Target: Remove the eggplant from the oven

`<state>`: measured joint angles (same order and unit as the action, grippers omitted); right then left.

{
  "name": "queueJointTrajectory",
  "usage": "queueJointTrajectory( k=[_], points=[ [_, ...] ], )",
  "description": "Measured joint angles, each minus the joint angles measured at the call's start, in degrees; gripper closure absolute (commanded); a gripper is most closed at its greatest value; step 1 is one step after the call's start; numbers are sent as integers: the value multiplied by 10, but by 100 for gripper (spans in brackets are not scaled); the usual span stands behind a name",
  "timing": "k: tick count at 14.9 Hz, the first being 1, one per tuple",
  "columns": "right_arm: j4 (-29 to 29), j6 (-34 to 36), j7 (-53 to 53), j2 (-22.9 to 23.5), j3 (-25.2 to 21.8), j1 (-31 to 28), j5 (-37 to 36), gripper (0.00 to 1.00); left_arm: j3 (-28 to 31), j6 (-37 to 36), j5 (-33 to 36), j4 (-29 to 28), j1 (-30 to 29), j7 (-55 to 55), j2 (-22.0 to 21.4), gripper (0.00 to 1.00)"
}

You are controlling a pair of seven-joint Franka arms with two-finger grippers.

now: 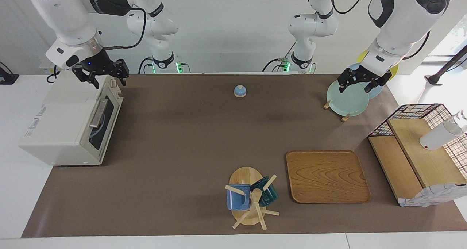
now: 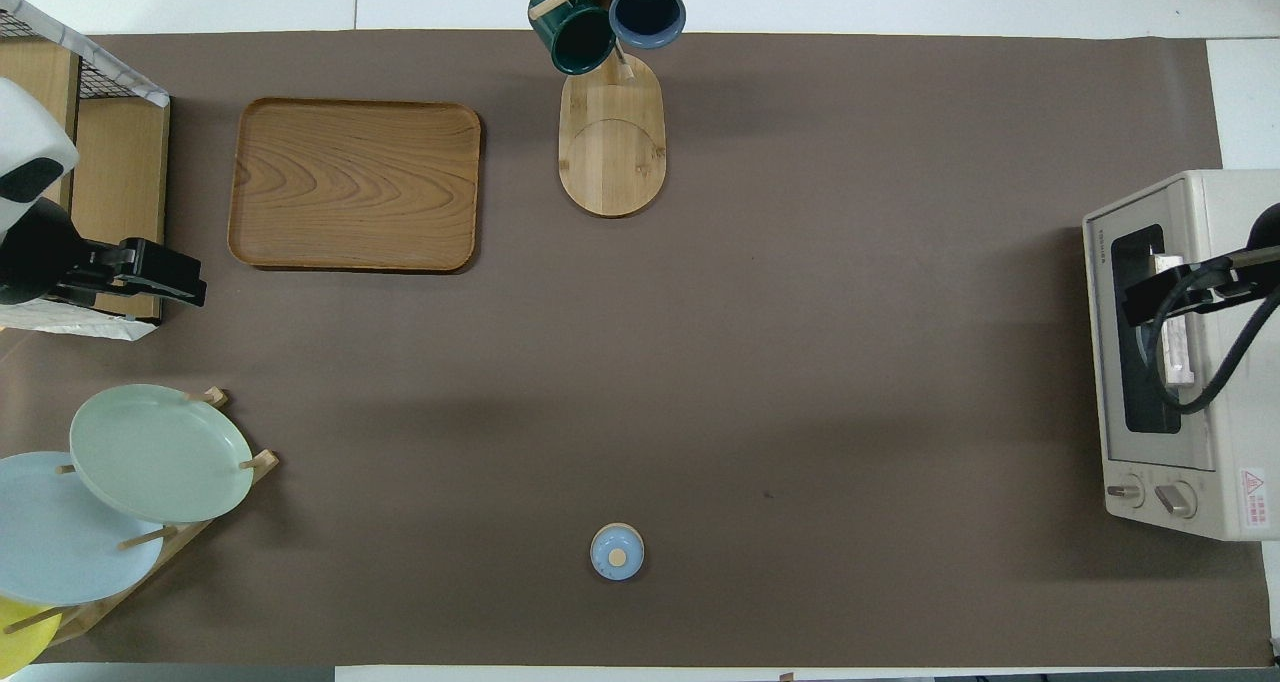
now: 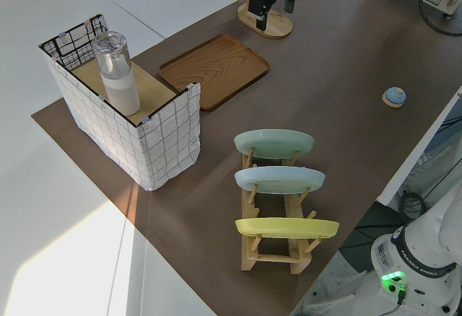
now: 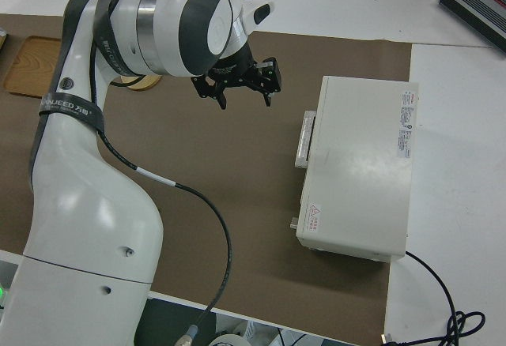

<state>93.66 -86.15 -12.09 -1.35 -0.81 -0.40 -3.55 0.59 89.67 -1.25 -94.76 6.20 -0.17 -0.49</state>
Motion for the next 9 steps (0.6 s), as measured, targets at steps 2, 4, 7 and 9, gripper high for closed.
queueJointTrajectory(
  k=[2, 4, 7, 9],
  points=[
    [16, -22, -44, -4, -2, -3, 0, 100, 0, 0, 0, 0, 0, 0, 0, 0],
    [37, -52, -38, -10, -3, -7, -1, 100, 0, 0, 0, 0, 0, 0, 0, 0],
    [90, -98, 16, -28, -5, -8, -25, 100, 0, 0, 0, 0, 0, 0, 0, 0],
    [134, -139, 36, -37, -5, -17, -38, 100, 0, 0, 0, 0, 0, 0, 0, 0]
  ],
)
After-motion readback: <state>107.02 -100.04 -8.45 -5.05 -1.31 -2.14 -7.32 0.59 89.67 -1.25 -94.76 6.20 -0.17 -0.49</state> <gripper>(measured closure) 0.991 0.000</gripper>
